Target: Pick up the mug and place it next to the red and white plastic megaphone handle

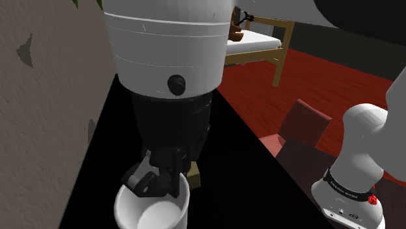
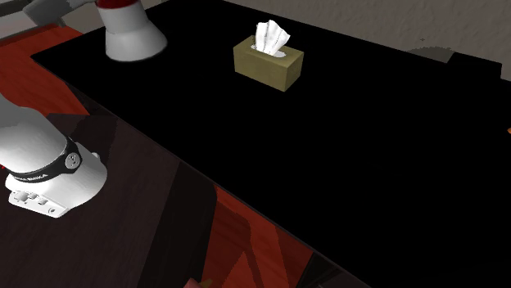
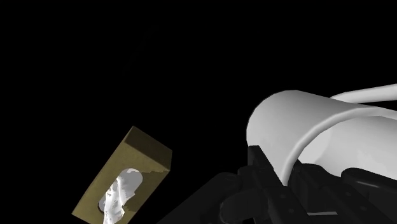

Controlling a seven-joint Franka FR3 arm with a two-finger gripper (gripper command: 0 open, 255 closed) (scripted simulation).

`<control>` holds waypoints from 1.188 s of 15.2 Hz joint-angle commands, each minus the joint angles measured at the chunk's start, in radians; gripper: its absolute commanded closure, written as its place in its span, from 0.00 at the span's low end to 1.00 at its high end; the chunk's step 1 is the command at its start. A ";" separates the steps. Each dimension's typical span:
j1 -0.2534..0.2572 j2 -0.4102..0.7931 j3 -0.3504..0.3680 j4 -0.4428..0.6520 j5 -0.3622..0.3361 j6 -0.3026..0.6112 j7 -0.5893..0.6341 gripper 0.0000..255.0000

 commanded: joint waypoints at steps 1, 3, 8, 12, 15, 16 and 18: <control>-0.001 -0.005 -0.001 -0.034 0.002 0.031 -0.002 1.00; -0.001 -0.007 -0.001 -0.064 0.004 0.058 -0.002 1.00; 0.000 -0.010 -0.001 -0.134 0.005 0.126 -0.002 1.00; 0.000 -0.007 0.000 -0.185 0.003 0.179 -0.001 1.00; 0.001 -0.002 0.001 -0.221 0.001 0.219 0.001 1.00; 0.001 -0.001 0.001 -0.232 0.000 0.232 0.002 1.00; 0.001 0.004 0.002 -0.254 -0.003 0.259 0.004 1.00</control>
